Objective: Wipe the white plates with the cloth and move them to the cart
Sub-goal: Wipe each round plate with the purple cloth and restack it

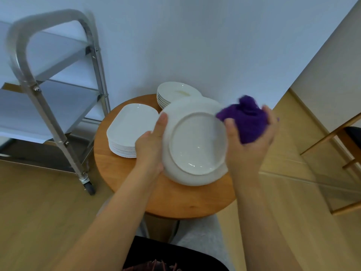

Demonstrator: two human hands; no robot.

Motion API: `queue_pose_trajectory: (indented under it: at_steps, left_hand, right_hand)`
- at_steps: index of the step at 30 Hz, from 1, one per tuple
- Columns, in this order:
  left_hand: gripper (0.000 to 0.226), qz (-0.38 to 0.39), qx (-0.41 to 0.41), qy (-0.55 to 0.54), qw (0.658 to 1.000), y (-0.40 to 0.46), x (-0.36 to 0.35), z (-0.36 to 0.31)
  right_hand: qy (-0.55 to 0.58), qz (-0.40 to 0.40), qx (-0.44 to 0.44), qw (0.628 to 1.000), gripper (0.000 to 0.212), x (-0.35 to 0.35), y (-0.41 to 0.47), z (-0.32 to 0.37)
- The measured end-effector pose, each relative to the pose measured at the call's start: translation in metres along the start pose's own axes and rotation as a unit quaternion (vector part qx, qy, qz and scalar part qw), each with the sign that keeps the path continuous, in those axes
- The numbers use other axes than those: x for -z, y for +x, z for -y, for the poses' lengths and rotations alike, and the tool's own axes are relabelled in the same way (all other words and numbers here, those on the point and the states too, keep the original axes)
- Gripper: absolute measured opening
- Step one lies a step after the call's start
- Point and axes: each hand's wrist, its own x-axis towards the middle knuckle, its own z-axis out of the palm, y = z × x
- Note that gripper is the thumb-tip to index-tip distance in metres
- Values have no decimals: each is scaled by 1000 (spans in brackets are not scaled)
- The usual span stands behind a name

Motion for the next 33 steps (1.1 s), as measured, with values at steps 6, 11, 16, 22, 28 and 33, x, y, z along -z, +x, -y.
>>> queue_pose_trajectory:
  at_steps: [6,11,16,22,28,33]
  left_hand:
    - [83,-13,-1,-72,997,-20,-13,9]
    - [58,30,61,-97,993,-19,2,9]
    - [58,14,74,-119,990,-11,13,8]
    - [69,34,37,-138,989,-11,11,14]
    - [56,-26,-128,17,991,-10,12,9]
    - [69,-67,-286,236,926,-13,1,1]
  right_hand:
    - [-197,129,119,965,63,-46,-16,6]
    - [-183,301,146,925,59,-47,-51,5]
    - [-181,308,194,914,56,-24,-69,-15]
    - [-211,238,253,914,48,-3,-67,-39]
    - [-41,77,-98,991,40,1,-35,-27]
    - [203,23,-399,894,43,4,-4,-10]
